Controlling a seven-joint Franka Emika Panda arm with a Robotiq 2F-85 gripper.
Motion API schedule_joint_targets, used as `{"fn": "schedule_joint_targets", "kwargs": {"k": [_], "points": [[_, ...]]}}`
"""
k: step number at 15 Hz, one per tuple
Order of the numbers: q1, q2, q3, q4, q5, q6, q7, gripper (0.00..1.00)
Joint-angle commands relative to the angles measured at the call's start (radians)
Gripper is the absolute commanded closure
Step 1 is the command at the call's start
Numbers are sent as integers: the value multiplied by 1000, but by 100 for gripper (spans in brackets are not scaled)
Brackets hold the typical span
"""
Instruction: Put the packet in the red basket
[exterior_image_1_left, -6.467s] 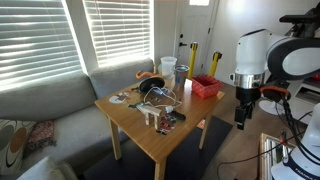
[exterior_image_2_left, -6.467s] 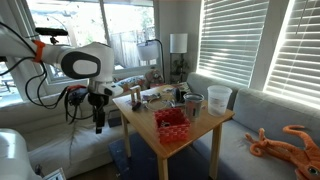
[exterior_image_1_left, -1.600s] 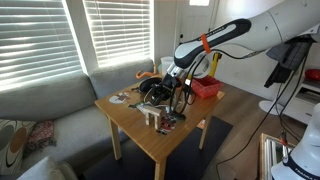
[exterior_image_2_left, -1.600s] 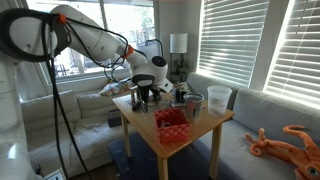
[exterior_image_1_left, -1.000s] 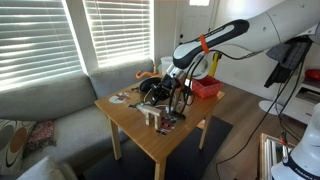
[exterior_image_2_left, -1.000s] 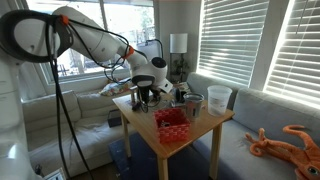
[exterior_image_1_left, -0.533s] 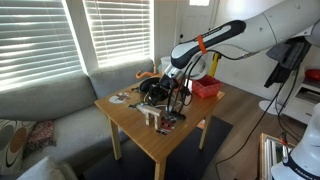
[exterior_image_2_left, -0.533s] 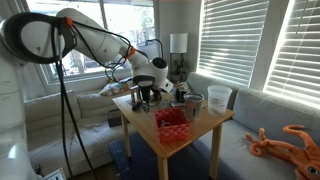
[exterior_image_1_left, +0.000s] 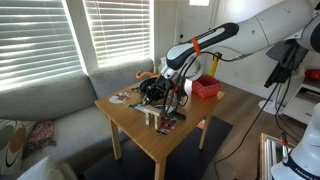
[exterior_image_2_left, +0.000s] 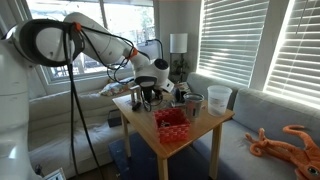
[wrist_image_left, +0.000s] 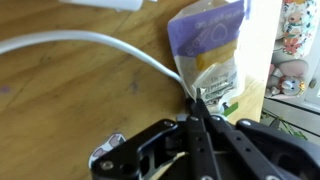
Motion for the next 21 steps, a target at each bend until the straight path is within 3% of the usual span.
{"fn": "schedule_joint_targets", "kwargs": {"k": [1, 8, 12, 16, 21], "points": [[-3, 24, 14, 38, 35, 10, -25, 100], [12, -102, 3, -7, -28, -27, 19, 100], [34, -215, -9, -55, -98, -55, 110, 100], [38, -359, -27, -142, -293, -33, 288, 100], [-25, -537, -49, -247, -595, -24, 563, 100]]}}
